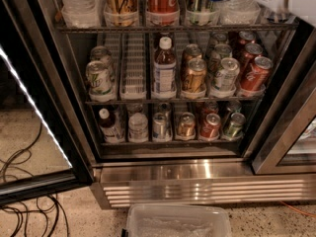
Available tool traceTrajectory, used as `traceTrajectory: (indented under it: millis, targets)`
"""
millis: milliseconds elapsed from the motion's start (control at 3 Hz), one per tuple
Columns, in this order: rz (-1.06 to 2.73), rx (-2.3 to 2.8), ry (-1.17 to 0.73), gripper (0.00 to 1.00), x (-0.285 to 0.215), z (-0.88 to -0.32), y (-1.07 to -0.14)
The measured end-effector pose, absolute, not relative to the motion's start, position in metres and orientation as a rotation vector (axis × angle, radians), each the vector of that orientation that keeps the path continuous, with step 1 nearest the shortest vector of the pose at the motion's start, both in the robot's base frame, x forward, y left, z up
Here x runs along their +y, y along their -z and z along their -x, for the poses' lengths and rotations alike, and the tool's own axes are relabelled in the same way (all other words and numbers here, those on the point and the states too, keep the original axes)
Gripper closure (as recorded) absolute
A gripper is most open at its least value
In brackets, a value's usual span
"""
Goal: Pick pepsi can from top shelf of fridge
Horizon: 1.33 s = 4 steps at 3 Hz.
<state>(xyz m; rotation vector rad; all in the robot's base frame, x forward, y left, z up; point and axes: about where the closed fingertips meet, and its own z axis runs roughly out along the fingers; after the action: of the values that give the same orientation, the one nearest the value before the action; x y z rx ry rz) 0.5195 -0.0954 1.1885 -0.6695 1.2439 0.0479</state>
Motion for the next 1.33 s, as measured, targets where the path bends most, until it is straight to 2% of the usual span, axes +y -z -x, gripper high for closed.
traceTrajectory:
  millis: [1000, 1333]
  targets:
    - [0.540, 1.478, -0.230, 1.00, -0.020, -0.452, -1.113]
    - [0.566, 1.578, -0.133, 1.00, -0.025, -0.442, -1.065]
